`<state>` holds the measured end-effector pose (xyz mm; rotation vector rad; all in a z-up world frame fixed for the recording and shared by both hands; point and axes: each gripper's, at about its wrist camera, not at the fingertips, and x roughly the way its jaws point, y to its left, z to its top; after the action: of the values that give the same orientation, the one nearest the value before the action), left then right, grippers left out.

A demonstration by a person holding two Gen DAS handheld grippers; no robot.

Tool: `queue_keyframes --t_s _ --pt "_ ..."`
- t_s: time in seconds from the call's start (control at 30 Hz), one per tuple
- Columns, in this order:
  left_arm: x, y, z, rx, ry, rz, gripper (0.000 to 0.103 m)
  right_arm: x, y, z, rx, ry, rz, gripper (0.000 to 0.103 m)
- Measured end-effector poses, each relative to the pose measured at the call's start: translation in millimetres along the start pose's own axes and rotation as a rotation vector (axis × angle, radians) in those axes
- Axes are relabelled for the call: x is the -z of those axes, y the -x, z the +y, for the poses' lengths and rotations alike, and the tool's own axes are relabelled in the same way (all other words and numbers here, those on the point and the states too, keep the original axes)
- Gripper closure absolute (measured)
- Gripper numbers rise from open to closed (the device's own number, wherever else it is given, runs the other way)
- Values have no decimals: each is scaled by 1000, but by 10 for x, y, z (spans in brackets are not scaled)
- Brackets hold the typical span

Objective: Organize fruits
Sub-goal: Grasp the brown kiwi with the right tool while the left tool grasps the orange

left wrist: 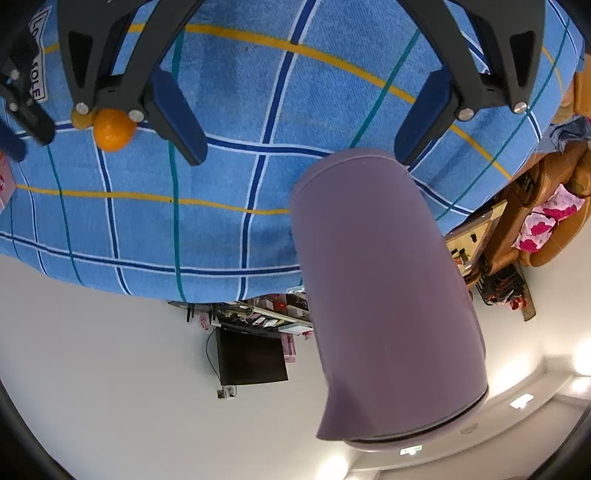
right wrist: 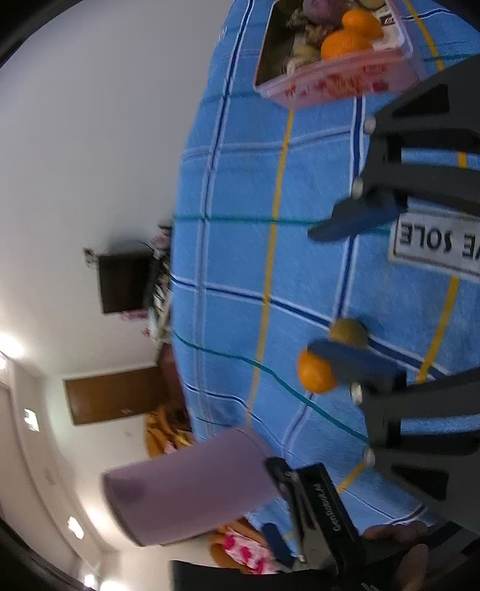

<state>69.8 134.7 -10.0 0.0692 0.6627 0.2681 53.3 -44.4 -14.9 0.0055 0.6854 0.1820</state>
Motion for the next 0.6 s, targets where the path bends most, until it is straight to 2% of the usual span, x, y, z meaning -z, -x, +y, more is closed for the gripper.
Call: queue_keyframes --t_s 0.17,0.33,0.37,0.43,0.6 --pt "-8 -1 -33 16 -8 2 0 11 -143 105 -90 30 65 55" --pt "-24 0 -7 12 3 3 0 22 -299 247 -82 83 143 56" --pt "-24 -6 -4 12 6 5 0 27 -341 264 -88 90 165 59" --pt "-25 -5 -5 15 4 6 0 39 -404 286 -99 98 194 73" --pt "-23 14 -44 24 -9 -5 0 55 -445 248 -119 79 212 74"
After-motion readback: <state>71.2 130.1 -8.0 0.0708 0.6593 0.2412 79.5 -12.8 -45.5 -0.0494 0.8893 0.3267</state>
